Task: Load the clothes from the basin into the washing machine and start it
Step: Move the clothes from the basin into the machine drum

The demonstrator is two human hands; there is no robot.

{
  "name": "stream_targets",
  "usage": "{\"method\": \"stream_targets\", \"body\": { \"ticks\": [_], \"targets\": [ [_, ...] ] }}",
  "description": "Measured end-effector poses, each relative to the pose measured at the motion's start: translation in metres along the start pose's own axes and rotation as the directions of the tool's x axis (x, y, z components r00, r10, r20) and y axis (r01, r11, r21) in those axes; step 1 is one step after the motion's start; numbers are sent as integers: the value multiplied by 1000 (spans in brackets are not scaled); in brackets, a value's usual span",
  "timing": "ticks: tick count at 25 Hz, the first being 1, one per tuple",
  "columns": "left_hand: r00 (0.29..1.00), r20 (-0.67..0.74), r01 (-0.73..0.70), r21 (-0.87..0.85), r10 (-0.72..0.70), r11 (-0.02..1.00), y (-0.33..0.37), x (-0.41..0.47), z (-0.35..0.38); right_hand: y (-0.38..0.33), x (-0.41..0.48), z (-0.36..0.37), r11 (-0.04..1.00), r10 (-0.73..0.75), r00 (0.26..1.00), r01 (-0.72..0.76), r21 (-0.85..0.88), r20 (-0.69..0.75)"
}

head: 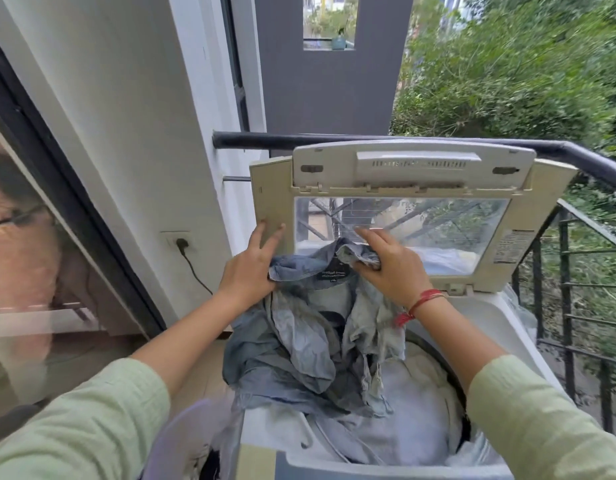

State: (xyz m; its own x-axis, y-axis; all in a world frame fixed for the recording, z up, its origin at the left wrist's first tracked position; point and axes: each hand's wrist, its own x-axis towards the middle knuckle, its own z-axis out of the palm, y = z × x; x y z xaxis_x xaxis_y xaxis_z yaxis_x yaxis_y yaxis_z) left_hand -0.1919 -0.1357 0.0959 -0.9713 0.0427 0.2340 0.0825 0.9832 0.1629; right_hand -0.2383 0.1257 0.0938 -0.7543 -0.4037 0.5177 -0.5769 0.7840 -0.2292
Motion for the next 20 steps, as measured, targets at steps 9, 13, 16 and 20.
{"method": "stream_targets", "body": {
  "ticks": [9,13,16,20],
  "targets": [
    [984,-60,-169,-16,168,985,-11,-18,0,-69,-70,85,967,109,605,-248,56,789],
    [994,26,-106,52,105,993,-14,-19,0,-76,-69,108,973,133,714,-225,46,688],
    [995,51,-94,53,91,994,-26,-20,6,-57,-71,89,955,204,794,-291,64,573],
    [991,51,-121,-40,123,992,-23,-14,13,-23,-55,36,954,243,895,-290,73,374]
  ]
}}
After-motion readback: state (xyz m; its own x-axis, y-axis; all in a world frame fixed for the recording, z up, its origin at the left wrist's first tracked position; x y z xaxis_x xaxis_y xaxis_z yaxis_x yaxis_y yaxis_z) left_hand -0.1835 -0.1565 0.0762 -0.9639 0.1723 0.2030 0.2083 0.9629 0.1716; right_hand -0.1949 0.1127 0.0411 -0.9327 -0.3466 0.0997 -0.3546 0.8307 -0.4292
